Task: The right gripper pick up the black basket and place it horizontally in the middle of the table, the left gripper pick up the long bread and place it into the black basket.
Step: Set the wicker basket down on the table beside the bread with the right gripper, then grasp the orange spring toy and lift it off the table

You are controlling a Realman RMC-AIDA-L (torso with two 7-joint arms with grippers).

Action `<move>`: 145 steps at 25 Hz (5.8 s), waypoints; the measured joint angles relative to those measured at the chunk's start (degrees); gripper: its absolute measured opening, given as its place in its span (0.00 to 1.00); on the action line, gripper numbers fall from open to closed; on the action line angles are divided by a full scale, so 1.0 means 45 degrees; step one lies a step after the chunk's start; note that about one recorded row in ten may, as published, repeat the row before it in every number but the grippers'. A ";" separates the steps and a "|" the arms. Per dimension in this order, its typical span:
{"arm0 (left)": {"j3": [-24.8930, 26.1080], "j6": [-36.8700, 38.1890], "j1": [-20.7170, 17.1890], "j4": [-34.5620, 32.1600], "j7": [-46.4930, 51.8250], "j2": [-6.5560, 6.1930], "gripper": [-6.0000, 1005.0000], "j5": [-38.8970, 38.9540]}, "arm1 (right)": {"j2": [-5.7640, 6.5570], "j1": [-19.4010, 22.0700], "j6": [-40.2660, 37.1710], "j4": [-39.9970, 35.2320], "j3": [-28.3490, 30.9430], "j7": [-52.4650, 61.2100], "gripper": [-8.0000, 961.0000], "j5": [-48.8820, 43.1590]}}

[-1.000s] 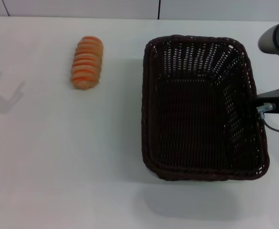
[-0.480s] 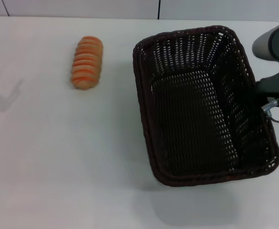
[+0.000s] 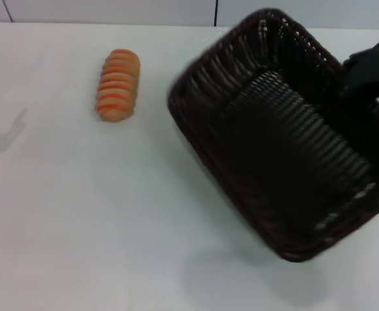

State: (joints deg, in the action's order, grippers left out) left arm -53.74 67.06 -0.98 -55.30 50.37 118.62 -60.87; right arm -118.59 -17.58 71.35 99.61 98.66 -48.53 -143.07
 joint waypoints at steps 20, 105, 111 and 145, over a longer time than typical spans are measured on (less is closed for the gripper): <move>-0.0386 0.0821 -0.0296 0.0336 -0.0012 0.0015 0.74 0.0809 | 0.1017 -0.3911 0.5103 -0.4027 0.4730 -0.6412 0.20 0.2441; -0.0843 0.0388 0.0483 0.0729 -0.0003 -0.0088 0.73 0.0384 | -0.0253 0.7638 -0.2522 -0.0056 0.5707 -0.8010 0.29 1.4217; -0.1083 -0.0413 0.0505 -0.0658 0.1109 -0.0046 0.73 -0.0689 | -0.0266 0.7692 -0.2649 -0.1936 0.5764 -1.0217 0.29 1.5551; -0.4005 0.0352 0.5193 -1.0244 2.3922 -0.0086 0.72 -1.8584 | -0.0192 0.8916 -0.2133 -0.4159 0.4612 -1.7167 0.29 1.8839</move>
State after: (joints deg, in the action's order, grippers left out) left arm -71.76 68.64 22.39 -101.40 158.02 118.23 -144.49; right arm -119.46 22.54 61.76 80.89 119.41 -125.78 -58.30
